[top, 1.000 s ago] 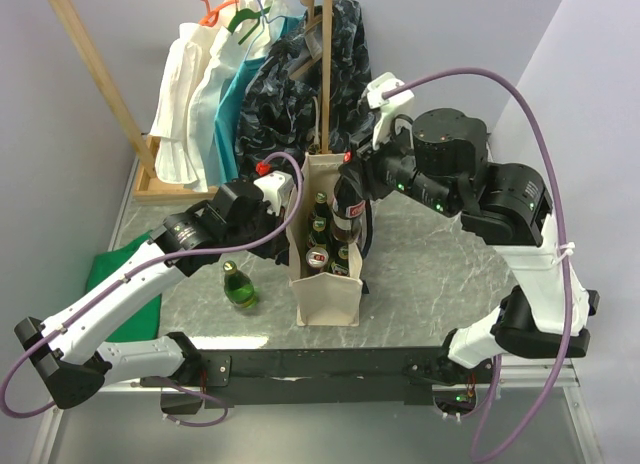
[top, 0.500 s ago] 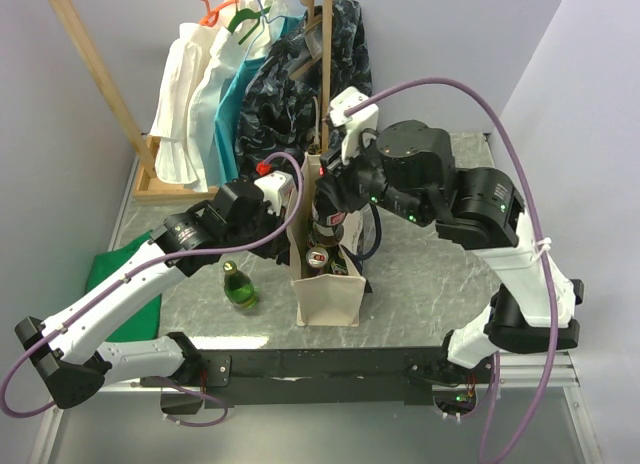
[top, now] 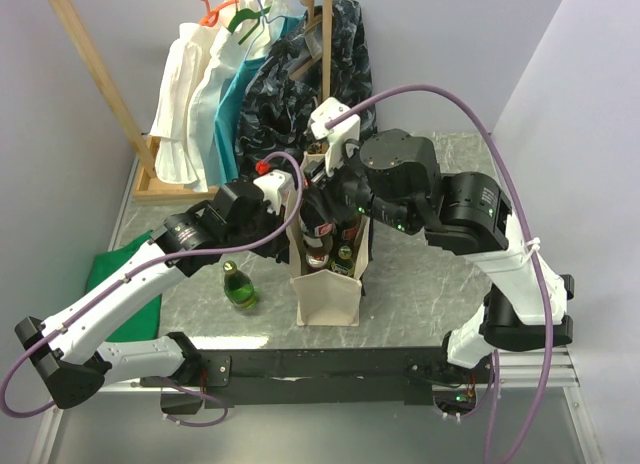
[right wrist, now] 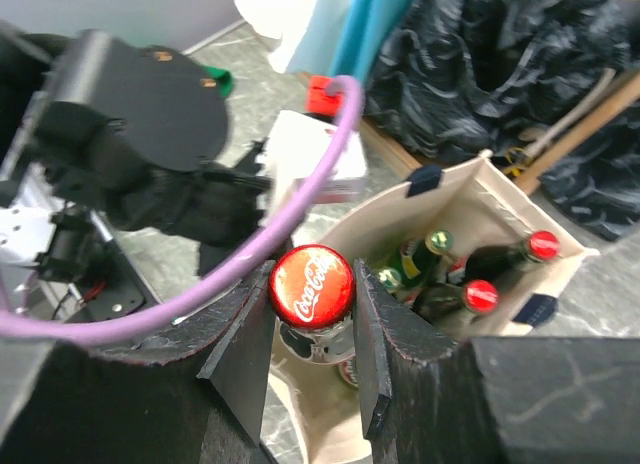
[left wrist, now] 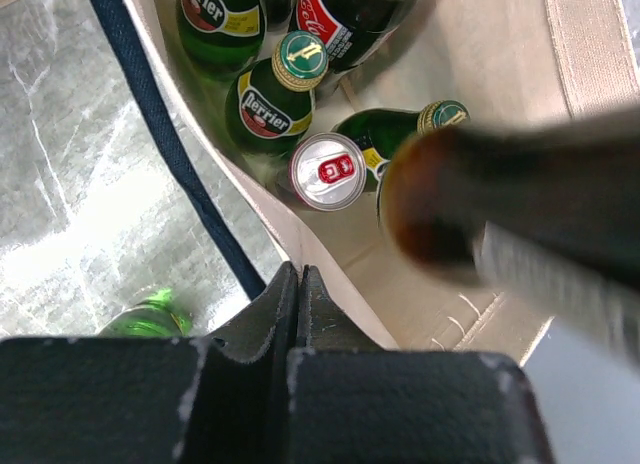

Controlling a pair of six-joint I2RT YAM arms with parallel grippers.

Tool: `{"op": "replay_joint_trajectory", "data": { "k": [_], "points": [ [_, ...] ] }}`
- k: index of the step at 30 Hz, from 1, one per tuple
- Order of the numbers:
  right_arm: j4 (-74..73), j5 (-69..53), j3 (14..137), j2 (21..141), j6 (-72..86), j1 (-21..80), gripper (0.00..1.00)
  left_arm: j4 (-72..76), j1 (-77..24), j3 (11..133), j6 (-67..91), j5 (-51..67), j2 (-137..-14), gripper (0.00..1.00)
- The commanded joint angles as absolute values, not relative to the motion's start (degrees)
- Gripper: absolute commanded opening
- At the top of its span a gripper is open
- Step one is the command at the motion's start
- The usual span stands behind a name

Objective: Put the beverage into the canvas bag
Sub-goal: Place the drink in the canvas bag.

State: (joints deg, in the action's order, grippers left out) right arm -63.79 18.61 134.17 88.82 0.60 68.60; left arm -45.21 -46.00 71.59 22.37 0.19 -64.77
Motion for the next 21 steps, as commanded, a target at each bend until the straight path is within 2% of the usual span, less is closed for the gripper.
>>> {"op": "replay_joint_trajectory", "data": {
  "k": [1, 21],
  "points": [
    [-53.7, 20.5, 138.0, 87.8, 0.5, 70.8, 0.0, -40.5, -46.0, 72.2, 22.0, -1.9, -64.5, 0.01],
    [-51.8, 20.5, 122.8, 80.4, 7.8, 72.2, 0.0, -36.4, -46.0, 67.1, 23.0, -6.8, -58.9, 0.01]
  ]
}}
